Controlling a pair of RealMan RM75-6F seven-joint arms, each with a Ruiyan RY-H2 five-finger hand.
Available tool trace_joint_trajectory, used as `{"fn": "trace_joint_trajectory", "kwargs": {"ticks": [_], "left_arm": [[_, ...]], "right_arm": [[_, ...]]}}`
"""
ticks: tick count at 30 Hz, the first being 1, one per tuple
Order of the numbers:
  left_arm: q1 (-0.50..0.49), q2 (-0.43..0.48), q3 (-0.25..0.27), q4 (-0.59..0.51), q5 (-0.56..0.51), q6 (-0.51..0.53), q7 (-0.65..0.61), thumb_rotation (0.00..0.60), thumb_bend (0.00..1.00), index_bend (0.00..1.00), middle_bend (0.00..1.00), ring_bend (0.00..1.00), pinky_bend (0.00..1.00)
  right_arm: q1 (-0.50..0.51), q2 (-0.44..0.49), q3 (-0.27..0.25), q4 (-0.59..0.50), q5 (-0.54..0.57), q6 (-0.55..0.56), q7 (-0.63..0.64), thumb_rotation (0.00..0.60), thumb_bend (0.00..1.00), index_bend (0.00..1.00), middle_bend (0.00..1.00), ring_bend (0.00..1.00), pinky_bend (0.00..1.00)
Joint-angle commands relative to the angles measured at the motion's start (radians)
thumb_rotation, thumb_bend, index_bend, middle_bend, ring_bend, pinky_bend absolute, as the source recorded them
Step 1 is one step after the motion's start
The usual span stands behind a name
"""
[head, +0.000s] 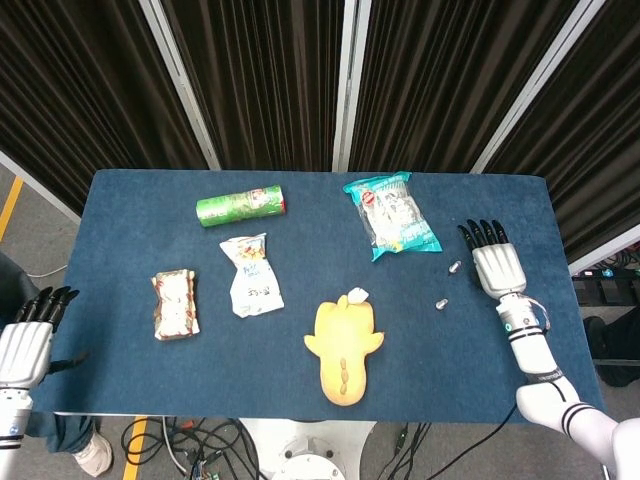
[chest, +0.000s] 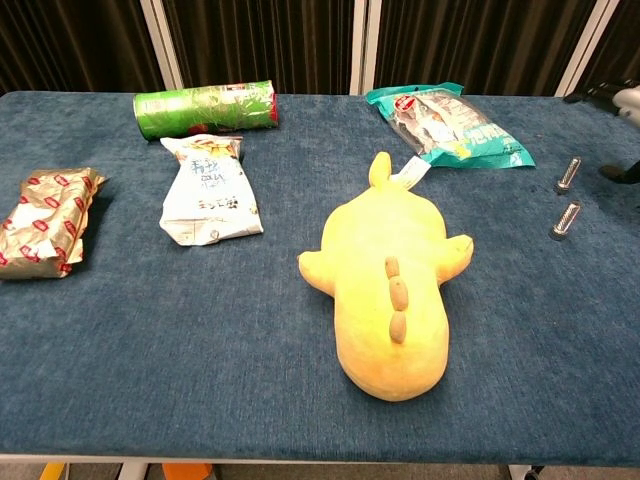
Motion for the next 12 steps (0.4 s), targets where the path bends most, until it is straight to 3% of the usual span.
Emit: {"fn": "trace_joint_trajectory", "kwargs": {"ticks": [1, 6, 12], "left_arm": [[0.001, 0.000, -0.001, -0.002, -0.002, 0.002, 0.000, 0.600, 0.00, 0.14, 0.12, 0.05, 0.17], [0.000, 0.001, -0.010, -0.010, -0.008, 0.004, 0.001, 0.600, 0.00, 0.14, 0.12, 0.05, 0.17], [-0.004, 0.006, -0.010, -0.015, -0.005, 0.001, 0.002, 0.600, 0.00, 0.14, 0.12, 0.05, 0.17]], "right_arm": [[-0.097, 0.087, -0.008, -0.113, -0.019, 0.147, 0.028, 0.600, 0.25, 0.01, 0.04, 0.00, 0.00], [-0.265, 0.201, -0.074, -0.322, -0.078, 0.379, 0.008, 0.600, 0.26, 0.00, 0.02, 0.00, 0.00], [-0.378, 0.239, -0.114, -0.473, -0.053, 0.458, -0.058, 0.600, 0.25, 0.00, 0.00, 0.00, 0.00]]}}
